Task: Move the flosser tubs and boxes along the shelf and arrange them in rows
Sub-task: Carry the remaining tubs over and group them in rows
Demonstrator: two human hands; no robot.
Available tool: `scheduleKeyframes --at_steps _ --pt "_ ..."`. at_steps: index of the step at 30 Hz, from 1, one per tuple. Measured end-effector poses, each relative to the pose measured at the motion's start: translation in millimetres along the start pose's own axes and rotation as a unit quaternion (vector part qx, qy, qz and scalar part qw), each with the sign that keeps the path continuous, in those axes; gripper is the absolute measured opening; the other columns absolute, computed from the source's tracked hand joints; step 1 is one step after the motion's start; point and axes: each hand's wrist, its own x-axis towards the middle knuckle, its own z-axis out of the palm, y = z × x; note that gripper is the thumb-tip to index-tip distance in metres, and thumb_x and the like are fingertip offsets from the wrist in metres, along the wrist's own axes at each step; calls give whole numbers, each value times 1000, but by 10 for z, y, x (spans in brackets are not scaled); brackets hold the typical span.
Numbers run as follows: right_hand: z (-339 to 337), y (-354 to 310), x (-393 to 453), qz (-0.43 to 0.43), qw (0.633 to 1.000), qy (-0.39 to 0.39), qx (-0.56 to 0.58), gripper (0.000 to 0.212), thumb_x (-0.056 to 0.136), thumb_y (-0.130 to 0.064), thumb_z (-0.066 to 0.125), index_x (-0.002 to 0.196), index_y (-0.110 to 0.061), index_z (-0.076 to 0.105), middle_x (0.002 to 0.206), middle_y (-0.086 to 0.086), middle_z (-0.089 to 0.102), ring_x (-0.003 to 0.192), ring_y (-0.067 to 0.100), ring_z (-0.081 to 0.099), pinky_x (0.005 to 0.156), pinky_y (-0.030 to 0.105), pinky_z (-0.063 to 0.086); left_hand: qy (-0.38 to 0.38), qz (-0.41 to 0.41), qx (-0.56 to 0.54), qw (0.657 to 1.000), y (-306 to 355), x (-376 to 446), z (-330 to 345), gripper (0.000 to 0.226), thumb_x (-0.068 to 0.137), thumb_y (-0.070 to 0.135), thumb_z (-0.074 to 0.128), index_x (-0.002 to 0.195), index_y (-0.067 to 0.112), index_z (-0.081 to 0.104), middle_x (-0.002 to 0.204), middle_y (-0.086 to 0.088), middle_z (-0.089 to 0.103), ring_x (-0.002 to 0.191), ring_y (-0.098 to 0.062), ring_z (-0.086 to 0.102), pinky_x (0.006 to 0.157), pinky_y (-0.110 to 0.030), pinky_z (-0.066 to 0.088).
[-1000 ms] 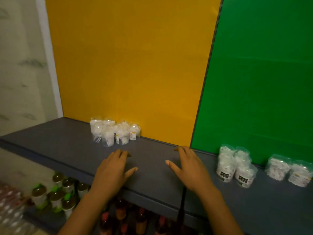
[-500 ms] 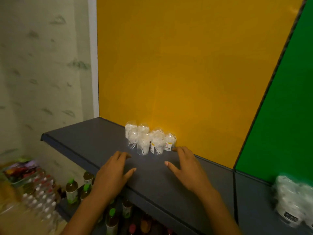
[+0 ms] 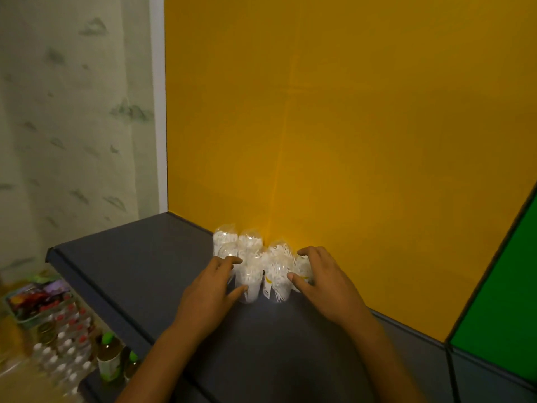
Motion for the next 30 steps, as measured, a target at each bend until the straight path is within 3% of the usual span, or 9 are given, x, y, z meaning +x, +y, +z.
scheduleKeyframes --at_steps 4,13,18,23,26,30 --pt "75 138 191 -17 1000 -1 13 48 91 -53 57 131 -30 44 134 -8 45 118 12 49 92 26 46 -8 -8 5 1000 1 108 185 51 86 56 58 131 49 35 128 10 45 105 -12 56 80 -28 52" --pt "209 198 414 -40 999 4 36 44 92 -49 58 129 -29 46 131 -7 46 118 11 47 92 28 45 38 -56 7 998 104 200 387 60 70 69 64 114 40 35 121 12 49 91 -15 61 72 -35 53" --pt "198 261 468 -39 998 11 42 42 92 -49 58 127 -29 46 128 -7 48 117 10 47 93 31 46 56 -58 -19 997 87 216 412 56 70 61 71 109 39 37 117 14 51 97 -18 61 72 -35 51" --pt "228 217 489 -43 999 2 30 39 91 -51 58 122 -29 49 114 -9 50 109 10 47 89 30 45 64 -32 -94 993 -20 191 277 51 77 44 72 116 50 39 116 18 51 97 -12 58 78 -36 54" --pt "268 174 492 -36 999 -12 -13 48 90 -59 53 125 -28 51 115 -6 52 110 13 47 91 31 43 73 -10 -145 987 -76 196 152 52 78 37 72 119 53 45 117 19 51 103 -9 55 85 -35 54" --pt "334 57 469 -19 994 -35 -106 70 84 -77 37 130 -26 51 122 -3 53 117 18 44 97 36 40 101 -20 -237 966 -129 220 12 44 71 37 65 112 48 54 115 15 57 102 -5 57 81 -35 55"
